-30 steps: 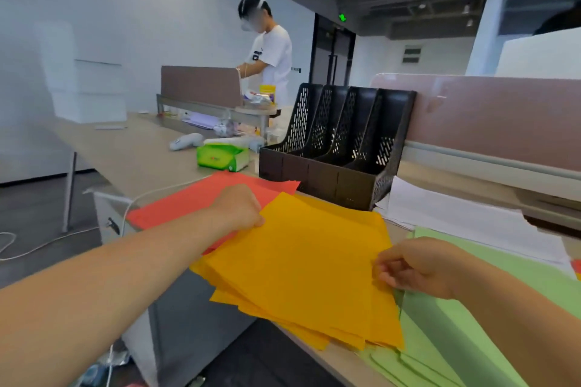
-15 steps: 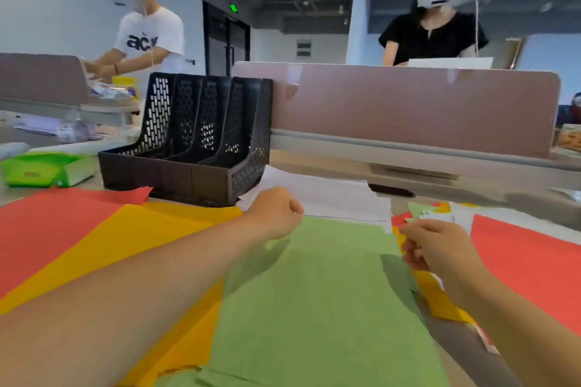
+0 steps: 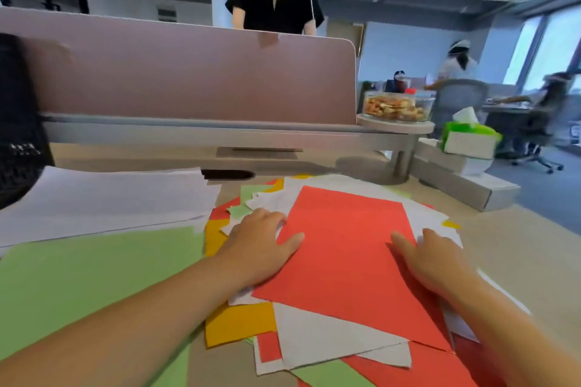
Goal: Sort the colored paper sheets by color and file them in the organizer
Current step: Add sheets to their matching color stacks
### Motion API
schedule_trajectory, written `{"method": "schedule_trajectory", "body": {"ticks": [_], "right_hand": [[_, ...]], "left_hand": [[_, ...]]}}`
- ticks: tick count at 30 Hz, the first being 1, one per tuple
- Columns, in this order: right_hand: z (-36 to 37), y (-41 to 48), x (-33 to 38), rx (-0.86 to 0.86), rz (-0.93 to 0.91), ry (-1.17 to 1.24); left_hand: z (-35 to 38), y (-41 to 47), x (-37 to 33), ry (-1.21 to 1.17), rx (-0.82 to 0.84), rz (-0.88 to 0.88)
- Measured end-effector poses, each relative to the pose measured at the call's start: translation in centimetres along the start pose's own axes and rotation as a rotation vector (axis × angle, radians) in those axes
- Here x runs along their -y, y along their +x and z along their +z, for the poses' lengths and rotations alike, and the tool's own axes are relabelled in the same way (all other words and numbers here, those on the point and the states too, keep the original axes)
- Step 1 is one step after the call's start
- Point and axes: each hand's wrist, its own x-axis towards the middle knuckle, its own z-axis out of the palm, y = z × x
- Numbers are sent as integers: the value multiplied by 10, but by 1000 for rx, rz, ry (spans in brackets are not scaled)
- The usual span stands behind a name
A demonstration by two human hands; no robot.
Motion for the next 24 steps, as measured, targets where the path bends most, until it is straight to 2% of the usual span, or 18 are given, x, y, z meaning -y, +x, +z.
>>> {"method": "schedule_trajectory", "body": {"ticks": [2, 5, 8, 10, 11, 12, 15, 19, 21, 24], "right_hand": [[-2, -5, 6, 58, -101, -56], [-10, -14, 18, 11, -217, 232], [-17, -15, 19, -28, -44, 651], [-25, -15, 18, 69, 147, 1009], [-29, -15, 16, 108, 226, 1095], [-32, -15, 13, 109, 261, 1068], [-33, -12, 3, 1, 159, 519], [-31, -19, 10, 263, 60, -58], [-29, -21, 12, 287, 3, -112], [-27, -19, -1, 243, -130, 122]], "left_hand": [[0, -2, 5, -2, 24, 11], [-3, -4, 8, 3, 7, 19], [-7, -3, 6, -65, -48, -16], [-12, -2, 6, -137, -63, -49], [-15, -2, 7, -156, -57, -62], [-18, -1, 8, -166, -46, -78], [-24, 2, 14, -181, -15, -129], [-23, 1, 20, -119, 37, -104], [-21, 1, 21, -87, 58, -85], [-22, 1, 21, -63, 75, -78]]}}
